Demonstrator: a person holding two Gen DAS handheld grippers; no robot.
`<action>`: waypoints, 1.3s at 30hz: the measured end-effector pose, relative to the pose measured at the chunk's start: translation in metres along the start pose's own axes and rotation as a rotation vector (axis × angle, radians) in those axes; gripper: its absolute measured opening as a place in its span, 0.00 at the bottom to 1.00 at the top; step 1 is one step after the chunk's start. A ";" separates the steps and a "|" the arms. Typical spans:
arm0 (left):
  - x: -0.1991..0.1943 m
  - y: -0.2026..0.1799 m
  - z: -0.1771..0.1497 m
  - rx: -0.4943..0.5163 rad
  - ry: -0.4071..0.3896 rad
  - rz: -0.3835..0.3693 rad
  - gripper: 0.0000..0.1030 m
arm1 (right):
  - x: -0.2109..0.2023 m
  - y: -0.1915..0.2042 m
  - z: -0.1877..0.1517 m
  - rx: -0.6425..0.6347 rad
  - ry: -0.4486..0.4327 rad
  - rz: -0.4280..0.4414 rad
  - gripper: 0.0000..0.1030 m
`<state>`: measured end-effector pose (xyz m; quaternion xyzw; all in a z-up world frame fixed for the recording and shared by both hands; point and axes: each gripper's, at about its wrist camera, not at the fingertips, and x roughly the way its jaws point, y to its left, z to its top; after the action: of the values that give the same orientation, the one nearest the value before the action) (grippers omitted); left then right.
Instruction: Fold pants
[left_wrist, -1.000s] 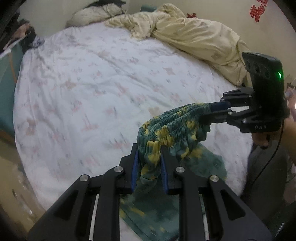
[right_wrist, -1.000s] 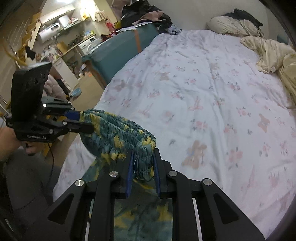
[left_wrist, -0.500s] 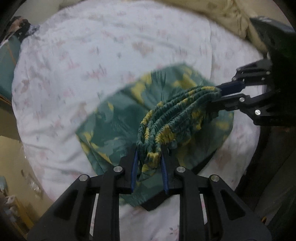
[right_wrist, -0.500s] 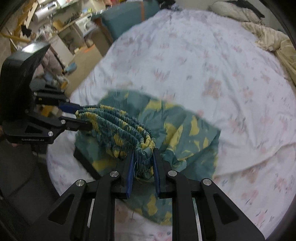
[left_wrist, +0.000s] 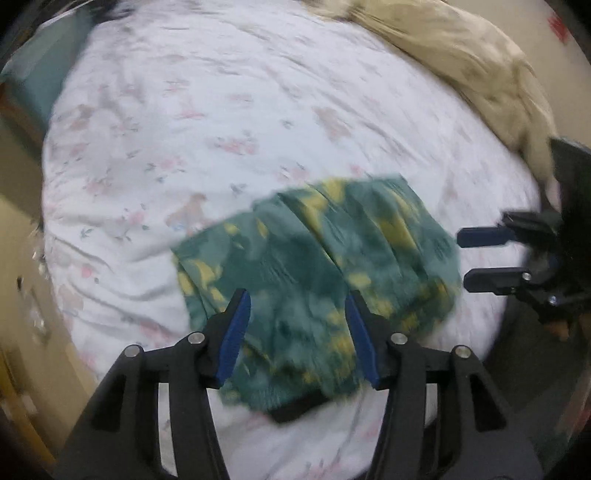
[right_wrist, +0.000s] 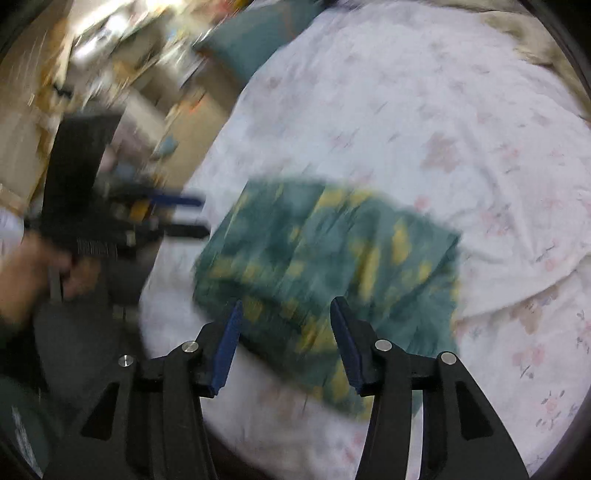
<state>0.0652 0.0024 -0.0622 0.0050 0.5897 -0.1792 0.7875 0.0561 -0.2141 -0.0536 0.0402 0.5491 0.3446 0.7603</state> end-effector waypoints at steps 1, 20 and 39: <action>0.011 0.000 0.003 -0.027 0.015 -0.004 0.48 | 0.005 -0.003 0.004 0.021 -0.006 -0.019 0.47; 0.016 0.092 -0.013 -0.479 -0.012 0.125 0.59 | -0.006 -0.094 0.001 0.405 -0.054 -0.106 0.49; 0.063 0.113 0.027 -0.516 -0.041 0.064 0.01 | 0.043 -0.132 0.042 0.350 0.003 -0.127 0.03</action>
<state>0.1376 0.0845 -0.1354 -0.1810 0.5992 0.0021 0.7798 0.1624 -0.2767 -0.1301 0.1369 0.6032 0.1952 0.7611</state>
